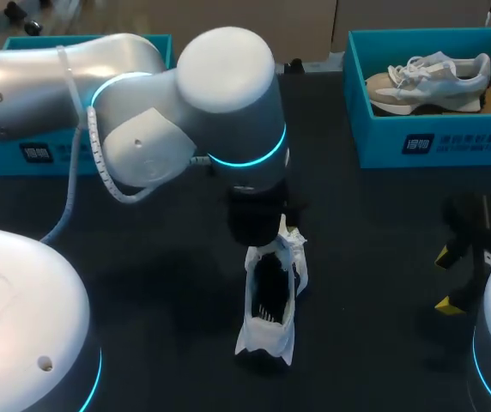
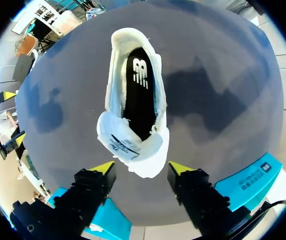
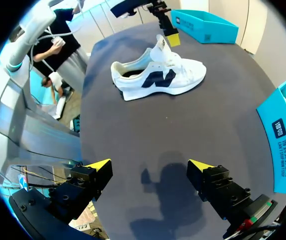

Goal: Take the shoe out of the shoebox, open the shoe tongue, remove and reinsert the insole, then place the shoe into the shoebox

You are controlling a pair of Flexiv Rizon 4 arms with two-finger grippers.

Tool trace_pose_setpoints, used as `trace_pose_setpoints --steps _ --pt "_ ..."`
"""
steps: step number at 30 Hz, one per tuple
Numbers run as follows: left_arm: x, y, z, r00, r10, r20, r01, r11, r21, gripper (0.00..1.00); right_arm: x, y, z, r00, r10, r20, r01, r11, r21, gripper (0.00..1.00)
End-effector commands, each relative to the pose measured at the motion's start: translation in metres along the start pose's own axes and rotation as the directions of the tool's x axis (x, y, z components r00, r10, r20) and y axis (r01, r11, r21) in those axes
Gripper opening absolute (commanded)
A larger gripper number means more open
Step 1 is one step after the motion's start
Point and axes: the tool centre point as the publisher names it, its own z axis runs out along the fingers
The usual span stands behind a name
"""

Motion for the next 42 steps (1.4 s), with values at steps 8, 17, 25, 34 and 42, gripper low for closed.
trace_pose_setpoints --steps 8,17,25,34,42 --pt "-0.005 0.014 0.008 1.0 -0.009 -0.002 0.009 1.0 0.016 0.4 0.002 -0.001 0.0 1.0 0.001 0.004 -0.001 1.0 0.001 1.0" --pt "-0.006 0.025 0.009 1.0 -0.03 0.01 0.029 0.997 0.07 0.42 0.002 -0.001 0.0 1.0 0.001 0.004 -0.001 1.0 0.001 1.0" --pt "-0.008 0.035 0.007 0.999 -0.035 0.016 0.034 0.997 0.071 0.41 0.002 -0.001 0.0 1.0 0.001 0.004 -0.001 1.0 0.001 1.0" --pt "-0.007 0.027 0.013 0.998 -0.044 0.053 0.033 0.983 0.18 0.41 0.002 -0.001 0.0 1.0 0.001 0.004 -0.001 1.0 0.001 1.0" --pt "-0.003 0.012 0.014 0.997 -0.035 0.07 0.018 0.973 0.231 0.27 0.002 -0.001 0.0 1.0 0.001 0.004 -0.001 1.0 0.001 1.0"
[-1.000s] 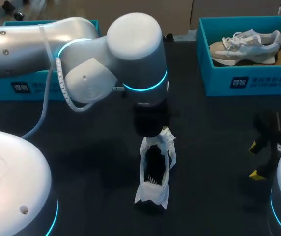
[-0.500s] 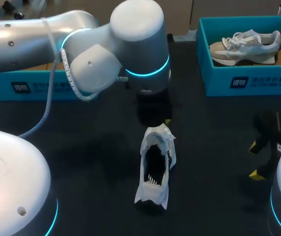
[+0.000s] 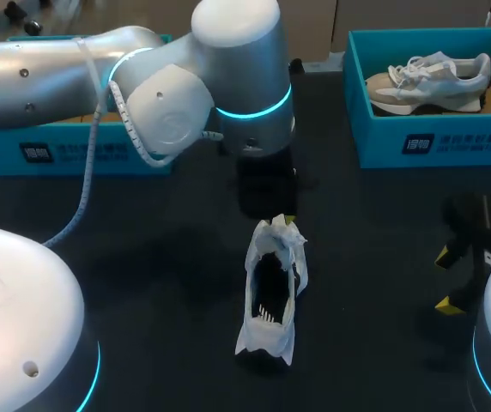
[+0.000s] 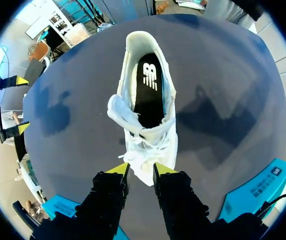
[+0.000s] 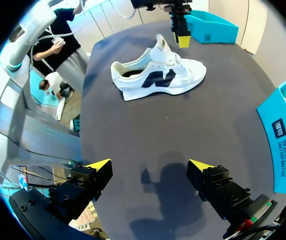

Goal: Take the shoe out of the shoebox, open the shoe tongue, remove and reinsert the insole, then place the shoe into the shoebox

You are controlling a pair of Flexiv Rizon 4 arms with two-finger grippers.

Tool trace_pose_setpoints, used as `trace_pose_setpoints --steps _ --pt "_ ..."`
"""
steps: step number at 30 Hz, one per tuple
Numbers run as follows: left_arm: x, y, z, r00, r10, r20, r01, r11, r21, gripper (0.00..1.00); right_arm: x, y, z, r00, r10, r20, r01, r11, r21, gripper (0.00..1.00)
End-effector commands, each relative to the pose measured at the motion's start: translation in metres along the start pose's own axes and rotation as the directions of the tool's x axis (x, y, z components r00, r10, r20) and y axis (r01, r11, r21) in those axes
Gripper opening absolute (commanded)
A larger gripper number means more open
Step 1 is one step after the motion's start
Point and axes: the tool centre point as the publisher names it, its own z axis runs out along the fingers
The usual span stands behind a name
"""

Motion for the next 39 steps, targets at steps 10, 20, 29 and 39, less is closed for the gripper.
trace_pose_setpoints --steps 10,20,29,39 --pt "0.016 -0.025 0.003 1.0 -0.022 0.003 0.022 0.994 0.107 0.33 0.002 -0.001 0.0 1.0 0.001 0.004 -0.001 1.0 0.001 1.0" --pt "0.021 -0.057 0.019 1.0 0.017 -0.02 -0.014 0.989 0.148 0.29 0.002 -0.001 0.0 1.0 0.001 0.004 -0.001 1.0 0.001 1.0" --pt "0.008 -0.047 -0.009 1.0 0.026 0.013 -0.027 0.995 0.094 0.31 0.002 -0.001 0.0 1.0 0.001 0.004 -0.001 1.0 0.001 1.0" --pt "-0.007 -0.057 0.019 0.999 0.039 0.015 -0.041 0.992 0.118 0.28 0.002 -0.001 0.0 1.0 0.001 0.004 -0.001 1.0 0.001 1.0"
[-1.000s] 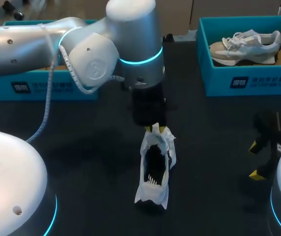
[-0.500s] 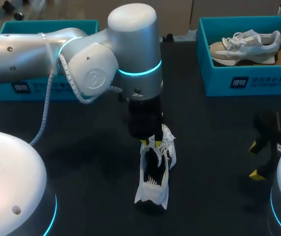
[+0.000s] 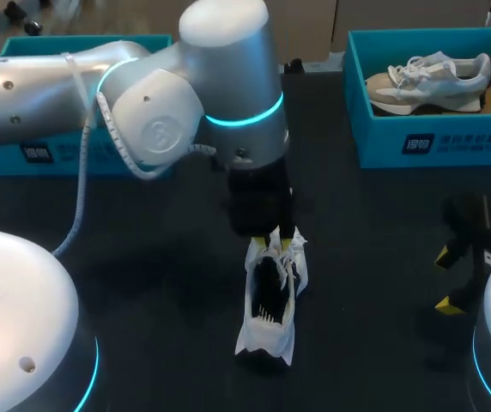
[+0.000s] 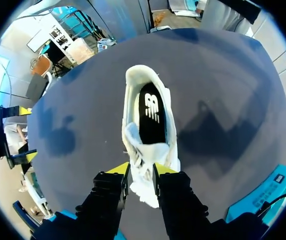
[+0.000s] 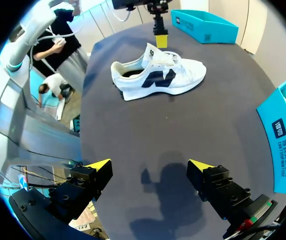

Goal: Take the shoe out of the shoebox, open the shoe tongue, remove and reinsert the insole, then place the shoe into the shoebox

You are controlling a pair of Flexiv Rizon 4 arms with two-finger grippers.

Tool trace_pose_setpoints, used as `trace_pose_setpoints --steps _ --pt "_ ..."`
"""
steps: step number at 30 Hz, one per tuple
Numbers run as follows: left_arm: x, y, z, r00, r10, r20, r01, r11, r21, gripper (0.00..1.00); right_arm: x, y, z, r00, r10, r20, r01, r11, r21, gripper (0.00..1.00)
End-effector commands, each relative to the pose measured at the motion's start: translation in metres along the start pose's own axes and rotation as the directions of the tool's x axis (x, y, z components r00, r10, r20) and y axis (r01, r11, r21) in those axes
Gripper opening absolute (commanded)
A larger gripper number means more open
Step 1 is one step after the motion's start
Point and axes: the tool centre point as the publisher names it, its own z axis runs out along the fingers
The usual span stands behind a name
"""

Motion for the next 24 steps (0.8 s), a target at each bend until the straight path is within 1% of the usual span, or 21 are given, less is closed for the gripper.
trace_pose_setpoints --steps 1,8,13,15,19,21,24 --pt "-0.002 -0.002 0.02 1.0 0.0 -0.013 0.0 1.0 0.013 0.28 0.002 -0.001 0.0 1.0 0.0 0.004 0.0 1.0 0.001 1.0" --pt "0.019 -0.015 0.026 0.998 0.0 -0.057 0.002 0.999 0.034 0.29 0.002 -0.001 0.0 1.0 0.0 0.004 0.0 1.0 0.001 1.0" --pt "0.022 -0.022 0.028 0.998 0.001 -0.07 0.003 0.999 0.054 0.29 0.002 -0.001 0.0 1.0 0.0 0.004 0.0 1.0 0.001 1.0" --pt "0.02 -0.024 0.023 0.998 0.002 -0.068 0.002 0.999 0.049 0.29 0.002 -0.001 0.0 1.0 0.0 0.004 0.0 1.0 0.001 1.0" --pt "0.01 -0.024 0.01 0.999 0.009 -0.035 -0.008 0.999 0.035 0.29 0.002 -0.001 0.0 1.0 0.0 0.004 0.0 1.0 0.001 1.0" --pt "0.003 -0.024 0.01 1.0 0.012 -0.027 -0.011 1.0 0.022 0.29 0.002 -0.001 0.0 1.0 0.0 0.004 0.0 1.0 0.001 1.0" --pt "-0.006 -0.024 0.018 0.999 0.012 -0.037 -0.011 1.0 0.021 0.29 0.002 -0.001 0.0 1.0 0.0 0.004 0.0 1.0 0.001 1.0"
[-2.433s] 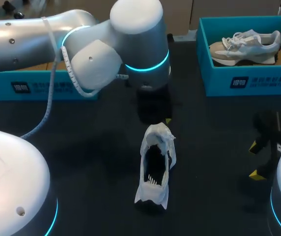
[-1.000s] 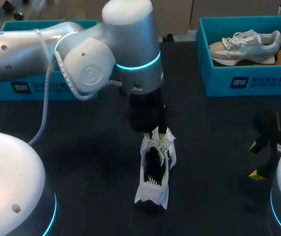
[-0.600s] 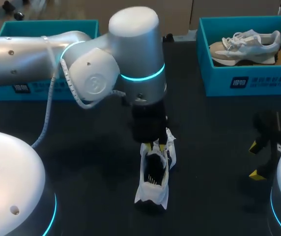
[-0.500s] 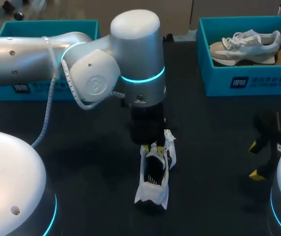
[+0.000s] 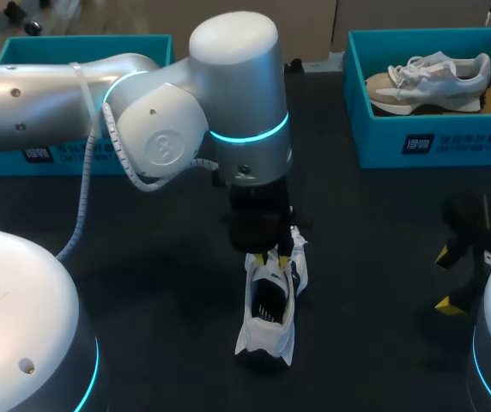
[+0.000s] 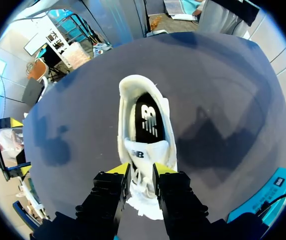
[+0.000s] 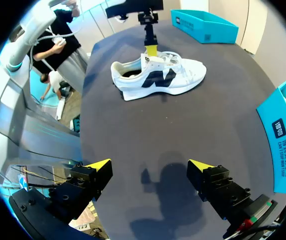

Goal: Take the shoe out of the shoebox, open the shoe tongue, remove and reinsert the insole, then place the shoe into the shoebox

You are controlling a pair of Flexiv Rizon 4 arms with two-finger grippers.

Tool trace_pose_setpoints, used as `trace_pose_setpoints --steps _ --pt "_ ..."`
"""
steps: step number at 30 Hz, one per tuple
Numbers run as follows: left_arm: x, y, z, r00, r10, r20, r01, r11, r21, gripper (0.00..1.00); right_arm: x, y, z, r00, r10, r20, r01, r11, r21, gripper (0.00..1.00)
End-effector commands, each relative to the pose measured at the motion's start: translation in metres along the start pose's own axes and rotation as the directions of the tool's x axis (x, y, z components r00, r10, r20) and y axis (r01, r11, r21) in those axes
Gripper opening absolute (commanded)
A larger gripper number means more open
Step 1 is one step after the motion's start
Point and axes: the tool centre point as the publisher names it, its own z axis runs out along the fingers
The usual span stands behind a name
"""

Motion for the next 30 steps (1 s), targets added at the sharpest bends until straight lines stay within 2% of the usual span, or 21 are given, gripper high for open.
trace_pose_setpoints --steps 1,5,11,17,20,23,24,25,26,27,28,30 --pt "-0.008 -0.003 0.011 1.0 -0.001 -0.021 0.001 1.0 -0.008 0.29 0.002 -0.001 0.0 1.0 0.0 0.004 0.0 1.0 0.001 1.0" --pt "-0.006 -0.011 0.024 0.999 0.004 -0.044 -0.003 1.0 0.015 0.28 0.002 -0.001 0.0 1.0 0.0 0.004 0.0 1.0 0.001 1.0" --pt "0.009 -0.02 0.025 0.999 -0.02 -0.046 0.022 0.999 0.035 0.3 0.002 -0.001 0.0 1.0 0.0 0.004 0.0 1.0 0.001 1.0" --pt "0.008 -0.028 -0.001 0.995 -0.069 -0.065 0.07 0.998 0.002 0.32 0.002 -0.001 0.0 1.0 0.0 0.004 0.0 1.0 0.001 1.0" --pt "0.006 -0.032 -0.015 0.991 -0.117 -0.072 0.118 0.993 0.012 0.33 0.002 -0.001 0.0 1.0 0.0 0.004 0.0 1.0 0.001 1.0" --pt "0.005 -0.031 -0.021 0.968 -0.231 -0.099 0.237 0.97 0.047 0.46 0.002 -0.001 0.0 1.0 0.0 0.004 0.0 1.0 0.001 1.0" --pt "0.005 -0.031 -0.022 0.953 -0.286 -0.102 0.292 0.954 0.06 0.8 0.002 -0.001 0.0 1.0 0.0 0.004 0.0 1.0 0.001 1.0" --pt "0.006 -0.031 -0.022 0.935 -0.339 -0.104 0.347 0.936 0.062 1.0 0.002 -0.001 0.0 1.0 0.0 0.004 0.0 1.0 0.001 1.0" --pt "0.008 -0.031 -0.023 0.922 -0.376 -0.095 0.385 0.919 0.092 1.0 0.002 -0.001 0.0 1.0 0.0 0.004 0.0 1.0 0.001 1.0" --pt "0.011 -0.033 -0.026 0.911 -0.405 -0.079 0.411 0.908 0.081 1.0 0.002 -0.001 0.0 1.0 0.0 0.004 0.0 1.0 0.001 1.0" --pt "0.013 -0.038 -0.03 0.912 -0.399 -0.093 0.399 0.917 -0.022 1.0 0.002 -0.001 0.0 1.0 0.0 0.004 0.0 1.0 0.001 1.0" --pt "0.013 -0.038 -0.03 0.912 -0.399 -0.093 0.399 0.917 -0.022 1.0 0.002 -0.001 0.0 1.0 0.0 0.004 0.0 1.0 0.001 1.0"
